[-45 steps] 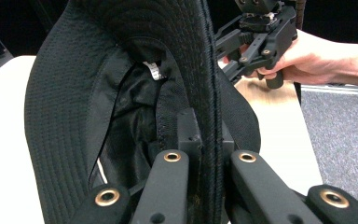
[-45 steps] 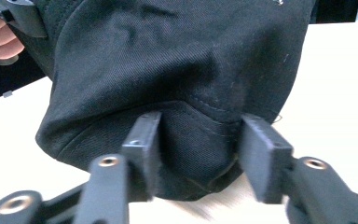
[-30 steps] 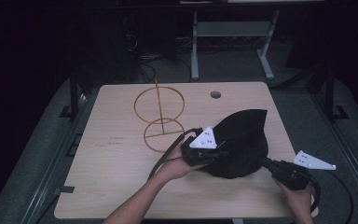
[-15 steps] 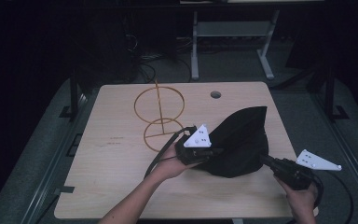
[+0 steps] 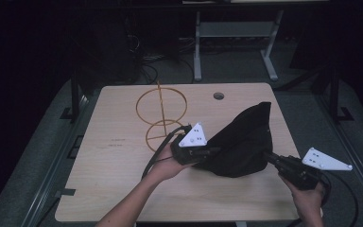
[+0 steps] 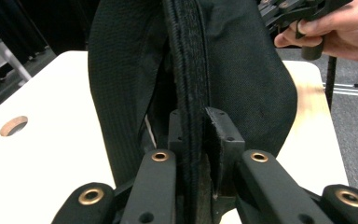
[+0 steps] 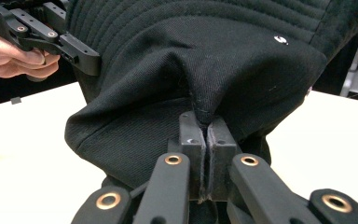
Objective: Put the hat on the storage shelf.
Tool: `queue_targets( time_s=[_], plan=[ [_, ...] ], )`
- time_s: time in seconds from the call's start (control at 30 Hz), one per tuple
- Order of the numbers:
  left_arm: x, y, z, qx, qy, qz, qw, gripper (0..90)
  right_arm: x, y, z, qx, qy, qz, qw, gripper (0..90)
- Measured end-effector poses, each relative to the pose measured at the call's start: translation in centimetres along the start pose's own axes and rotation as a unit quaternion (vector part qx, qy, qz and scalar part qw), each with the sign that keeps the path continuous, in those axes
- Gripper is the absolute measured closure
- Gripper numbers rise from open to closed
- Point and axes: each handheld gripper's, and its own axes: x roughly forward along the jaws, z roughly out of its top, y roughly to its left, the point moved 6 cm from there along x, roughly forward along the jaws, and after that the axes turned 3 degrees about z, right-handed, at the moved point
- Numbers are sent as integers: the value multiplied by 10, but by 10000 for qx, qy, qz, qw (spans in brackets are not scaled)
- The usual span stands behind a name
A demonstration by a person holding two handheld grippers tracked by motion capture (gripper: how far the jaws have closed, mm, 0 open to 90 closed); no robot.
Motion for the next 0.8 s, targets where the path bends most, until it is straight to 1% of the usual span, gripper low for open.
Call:
queue_targets(
  time_s=[0.07,0.1,0.13,0.2,0.23,0.27,0.33,0.4,0.43,0.47,0.5,0.6,0.63,0.67,0.73,0.8],
  plan=[
    [-2,1,0,-7,-5,28,10000,782,0,2,4,-27,1,-1,10000,878],
    [-5,2,0,-21,-11,117,9999,755,0,2,6,-65,-6,1,10000,878],
    [-5,2,0,-21,-11,117,9999,746,0,2,6,-65,-6,1,10000,878],
    [-9,5,0,-58,-44,188,9998,734,0,3,11,-103,-10,-18,9999,879],
    [-12,7,0,-89,-57,249,9996,699,-1,4,14,-143,3,-47,9999,878],
    [-12,7,0,-89,-57,249,9996,691,-2,4,16,-177,-12,-51,9998,878],
    [-17,10,-2,-115,-73,317,9994,672,-3,4,18,-185,-10,-76,9998,879],
    [-19,11,-2,-126,-68,329,9994,659,-4,5,21,-181,8,-85,9998,879],
    [-23,12,-3,-140,-64,372,9992,642,-4,5,23,-211,0,-95,9997,879],
    [-23,12,-3,-140,-64,372,9992,635,-5,5,24,-217,10,-103,9997,879],
    [-27,13,-5,-140,-62,412,9990,626,-5,6,27,-244,15,-104,9996,879],
    [-32,12,-7,-129,-45,453,9989,593,-5,6,30,-259,10,-115,9996,879],
    [-37,12,-9,-127,-35,499,9987,583,-5,7,35,-285,7,-118,9995,879],
    [-37,12,-9,-127,-35,499,9987,580,-5,7,35,-285,7,-118,9995,879],
    [-45,12,-14,-135,-11,558,9984,570,-5,8,41,-321,1,-126,9994,879],
    [-47,12,-15,-133,-2,575,9983,564,-5,8,43,-342,-3,-129,9993,879]
  ],
)
